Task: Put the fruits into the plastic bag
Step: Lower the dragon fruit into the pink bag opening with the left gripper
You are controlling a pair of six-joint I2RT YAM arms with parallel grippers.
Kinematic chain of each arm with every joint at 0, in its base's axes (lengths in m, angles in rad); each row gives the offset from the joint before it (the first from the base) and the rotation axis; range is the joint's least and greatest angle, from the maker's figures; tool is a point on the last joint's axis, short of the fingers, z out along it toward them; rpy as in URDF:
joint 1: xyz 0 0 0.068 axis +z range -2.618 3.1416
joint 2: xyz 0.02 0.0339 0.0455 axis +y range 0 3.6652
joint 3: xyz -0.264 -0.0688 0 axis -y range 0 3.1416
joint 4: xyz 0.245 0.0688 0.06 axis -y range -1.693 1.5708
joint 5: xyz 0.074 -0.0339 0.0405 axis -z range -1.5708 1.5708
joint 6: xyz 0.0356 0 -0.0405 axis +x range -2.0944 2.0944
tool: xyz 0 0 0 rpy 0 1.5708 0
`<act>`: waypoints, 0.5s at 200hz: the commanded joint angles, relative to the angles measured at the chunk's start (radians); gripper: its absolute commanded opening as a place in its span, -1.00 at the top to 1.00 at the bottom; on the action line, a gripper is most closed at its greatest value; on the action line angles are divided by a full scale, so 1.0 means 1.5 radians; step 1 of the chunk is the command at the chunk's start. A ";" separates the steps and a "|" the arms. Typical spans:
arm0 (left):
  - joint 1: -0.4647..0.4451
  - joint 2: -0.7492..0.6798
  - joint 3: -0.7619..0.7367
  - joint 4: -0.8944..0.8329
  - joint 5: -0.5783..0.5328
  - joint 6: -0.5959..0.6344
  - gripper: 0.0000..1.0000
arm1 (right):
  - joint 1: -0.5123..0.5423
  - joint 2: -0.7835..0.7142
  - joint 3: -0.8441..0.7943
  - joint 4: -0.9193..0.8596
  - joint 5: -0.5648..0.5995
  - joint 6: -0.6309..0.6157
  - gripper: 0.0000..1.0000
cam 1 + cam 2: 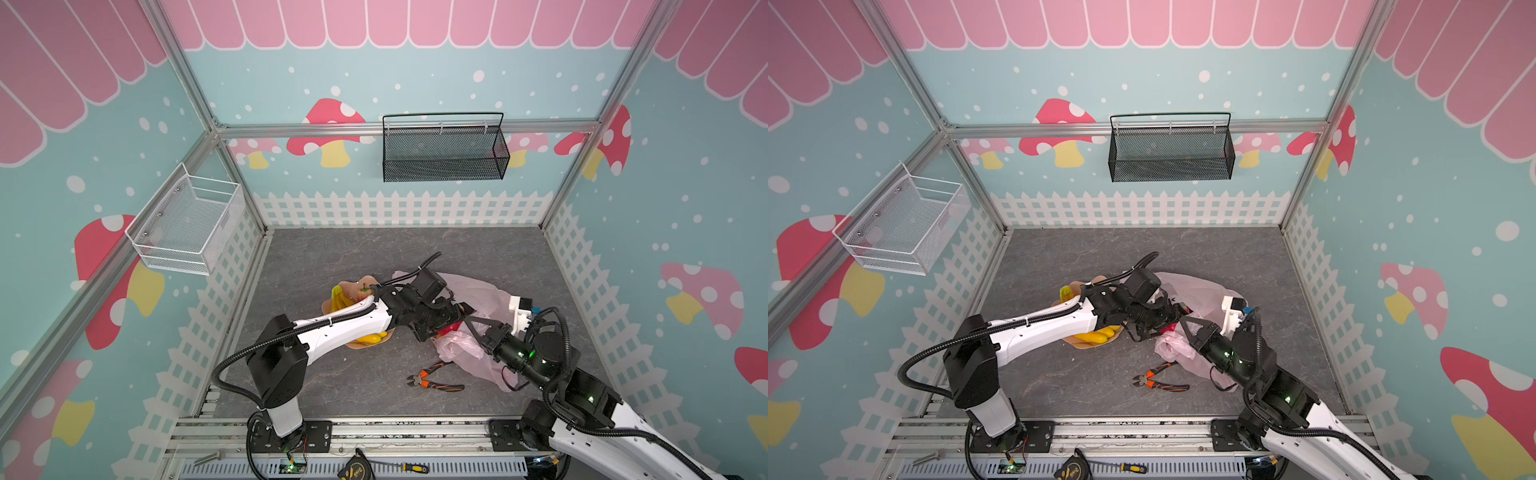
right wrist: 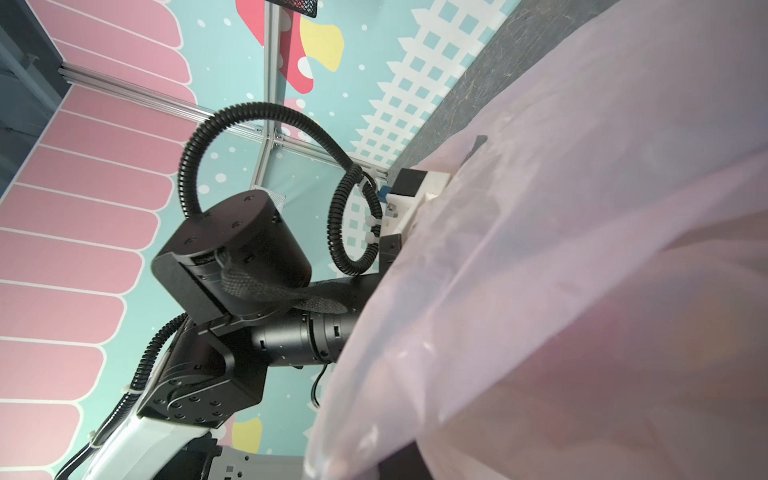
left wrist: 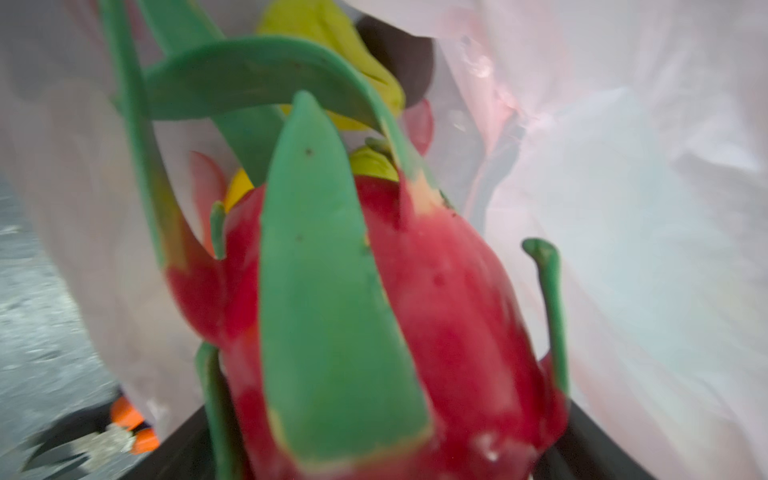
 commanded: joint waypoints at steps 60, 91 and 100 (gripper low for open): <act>-0.056 0.077 0.103 -0.028 0.021 0.029 0.09 | -0.002 -0.008 -0.004 -0.036 0.004 0.002 0.98; -0.072 0.098 0.124 -0.032 0.030 0.029 0.01 | -0.002 -0.018 -0.008 -0.039 0.005 0.004 0.98; -0.076 0.102 0.131 -0.039 0.029 0.032 -0.07 | -0.002 -0.019 -0.009 -0.040 0.006 0.003 0.98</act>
